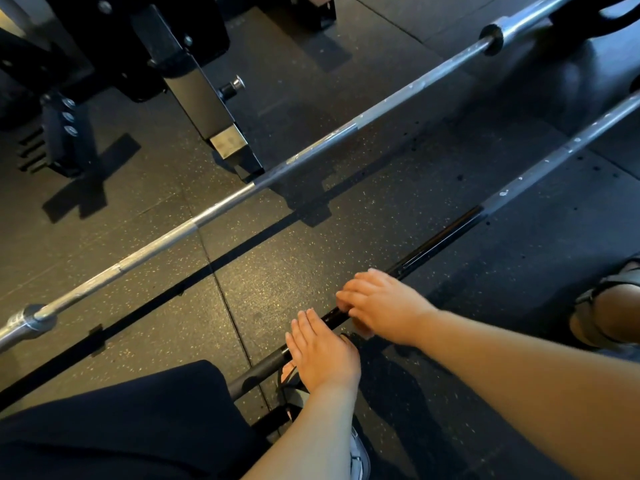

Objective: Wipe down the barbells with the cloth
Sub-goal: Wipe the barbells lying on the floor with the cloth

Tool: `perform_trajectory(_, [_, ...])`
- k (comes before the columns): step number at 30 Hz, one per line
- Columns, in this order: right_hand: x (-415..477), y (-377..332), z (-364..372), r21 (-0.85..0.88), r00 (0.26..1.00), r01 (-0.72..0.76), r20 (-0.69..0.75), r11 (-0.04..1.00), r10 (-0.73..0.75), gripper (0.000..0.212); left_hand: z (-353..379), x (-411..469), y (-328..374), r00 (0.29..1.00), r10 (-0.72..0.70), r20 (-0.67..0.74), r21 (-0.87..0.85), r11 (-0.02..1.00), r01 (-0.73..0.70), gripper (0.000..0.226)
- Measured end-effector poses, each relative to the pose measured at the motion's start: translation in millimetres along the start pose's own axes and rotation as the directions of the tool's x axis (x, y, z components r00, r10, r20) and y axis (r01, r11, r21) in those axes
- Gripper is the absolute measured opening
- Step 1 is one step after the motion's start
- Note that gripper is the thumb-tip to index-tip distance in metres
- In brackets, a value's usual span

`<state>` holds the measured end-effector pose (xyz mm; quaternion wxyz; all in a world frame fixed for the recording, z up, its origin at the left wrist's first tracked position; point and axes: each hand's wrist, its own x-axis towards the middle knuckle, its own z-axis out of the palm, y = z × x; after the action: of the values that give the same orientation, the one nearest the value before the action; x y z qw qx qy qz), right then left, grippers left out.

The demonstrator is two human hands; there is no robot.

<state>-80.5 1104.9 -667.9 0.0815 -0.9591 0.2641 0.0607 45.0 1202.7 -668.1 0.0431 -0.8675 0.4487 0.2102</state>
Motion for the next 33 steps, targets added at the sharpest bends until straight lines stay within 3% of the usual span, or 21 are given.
perform_trajectory(2, [-11,19,-2,-0.069,0.998,-0.055,0.027,0.996,0.057,0.056,-1,0,-3,1.0,-0.009,-0.017,-0.011,1.0,0.009,0.076])
perform_trajectory(4, [-16,20,-3,-0.091,0.977,-0.198,0.057,0.976,0.204,0.06,-1,-1,-4,1.0,0.003,-0.03,-0.013,1.0,-0.004,0.075])
perform_trajectory(6, [-7,1,-4,-0.063,0.952,-0.301,0.035,0.952,0.303,0.052,-1,-2,-5,0.999,0.016,-0.03,-0.02,1.0,-0.016,0.075])
perform_trajectory(8, [10,-31,-3,0.002,0.957,-0.286,0.053,0.958,0.286,0.049,-2,-3,-9,0.999,0.001,-0.034,-0.028,1.0,-0.002,0.075])
perform_trajectory(11, [25,-67,-1,0.027,0.995,-0.057,0.083,0.998,0.054,0.05,-3,-3,-19,0.997,-0.074,-0.021,0.001,0.997,0.074,0.076])
perform_trajectory(13, [29,-67,-3,0.073,0.997,0.021,0.069,0.997,-0.026,0.049,-4,-3,-26,0.994,-0.108,-0.01,0.02,0.994,0.109,0.073])
perform_trajectory(16, [25,-40,-7,0.243,0.989,-0.146,0.02,0.959,0.145,0.045,-4,-1,-32,0.991,-0.13,-0.009,-0.023,0.991,0.13,0.074])
perform_trajectory(19, [16,-20,-8,0.139,0.947,-0.321,0.022,0.937,0.321,0.04,-1,1,-35,0.992,-0.121,-0.021,-0.048,0.992,0.12,0.072])
perform_trajectory(21, [20,-31,-2,0.019,0.957,-0.281,0.084,0.96,0.278,0.038,0,2,-37,0.994,-0.109,-0.031,-0.044,0.993,0.108,0.068])
perform_trajectory(27, [29,-60,-5,0.175,0.991,-0.121,0.076,0.977,0.109,0.047,-3,5,-33,0.992,-0.128,0.005,-0.055,0.99,0.128,0.066])
perform_trajectory(30, [24,-35,-7,0.185,0.983,-0.177,0.086,0.967,0.163,0.054,-4,4,-34,0.992,-0.129,0.008,-0.067,0.989,0.129,0.066])
perform_trajectory(33, [6,-19,-3,0.222,0.926,-0.371,0.009,0.902,0.379,0.056,-2,2,-38,0.993,-0.12,-0.009,-0.076,0.99,0.119,0.07])
